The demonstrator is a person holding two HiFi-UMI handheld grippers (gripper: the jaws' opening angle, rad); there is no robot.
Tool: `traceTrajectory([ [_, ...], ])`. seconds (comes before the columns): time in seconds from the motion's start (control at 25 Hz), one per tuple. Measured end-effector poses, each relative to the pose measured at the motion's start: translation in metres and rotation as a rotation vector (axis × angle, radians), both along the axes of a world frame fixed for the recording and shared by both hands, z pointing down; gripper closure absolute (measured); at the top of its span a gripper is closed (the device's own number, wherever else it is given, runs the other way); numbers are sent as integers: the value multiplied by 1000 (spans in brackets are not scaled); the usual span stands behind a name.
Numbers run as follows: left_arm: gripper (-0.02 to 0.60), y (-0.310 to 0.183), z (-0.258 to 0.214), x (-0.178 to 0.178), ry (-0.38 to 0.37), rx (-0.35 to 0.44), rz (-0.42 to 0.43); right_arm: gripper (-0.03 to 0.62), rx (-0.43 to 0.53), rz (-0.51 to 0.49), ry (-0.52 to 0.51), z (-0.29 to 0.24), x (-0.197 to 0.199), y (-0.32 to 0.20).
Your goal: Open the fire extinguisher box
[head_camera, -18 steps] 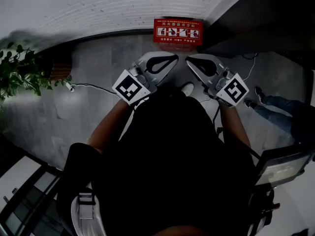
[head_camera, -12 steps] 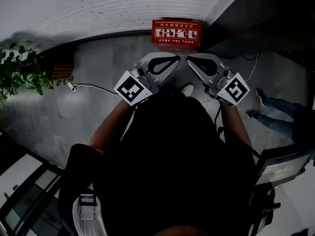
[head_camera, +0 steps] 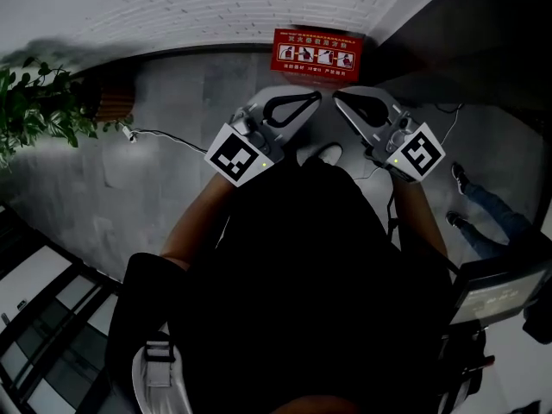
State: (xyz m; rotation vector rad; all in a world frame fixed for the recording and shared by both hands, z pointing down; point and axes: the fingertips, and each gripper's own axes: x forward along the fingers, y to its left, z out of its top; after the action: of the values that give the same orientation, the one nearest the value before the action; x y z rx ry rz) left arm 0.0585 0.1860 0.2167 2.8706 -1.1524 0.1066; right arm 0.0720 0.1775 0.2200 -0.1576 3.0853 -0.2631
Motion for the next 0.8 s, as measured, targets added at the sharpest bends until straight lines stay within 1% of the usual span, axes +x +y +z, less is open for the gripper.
traceTrajectory([
  [0.2,586,-20,18,-40,25,-18,0,589,-29,17,25,16,-35,-18],
  [0.28,586,-35,29,-60,33,-28,10,588,-53,49,18,24,-51,-40],
  [0.36,586,-49,44,-82,39,-50,26,588,-103,99,11,37,-66,-68],
  [0.48,586,-69,69,-102,67,-111,81,588,-161,174,90,69,-77,-101],
  [0.6,586,-93,99,-114,81,-180,125,586,-206,212,183,112,-81,-125],
  [0.68,586,-106,118,-117,66,-200,147,582,-304,243,204,153,-77,-138],
  [0.8,586,-116,151,-114,56,-229,154,558,-509,305,220,242,-61,-150],
])
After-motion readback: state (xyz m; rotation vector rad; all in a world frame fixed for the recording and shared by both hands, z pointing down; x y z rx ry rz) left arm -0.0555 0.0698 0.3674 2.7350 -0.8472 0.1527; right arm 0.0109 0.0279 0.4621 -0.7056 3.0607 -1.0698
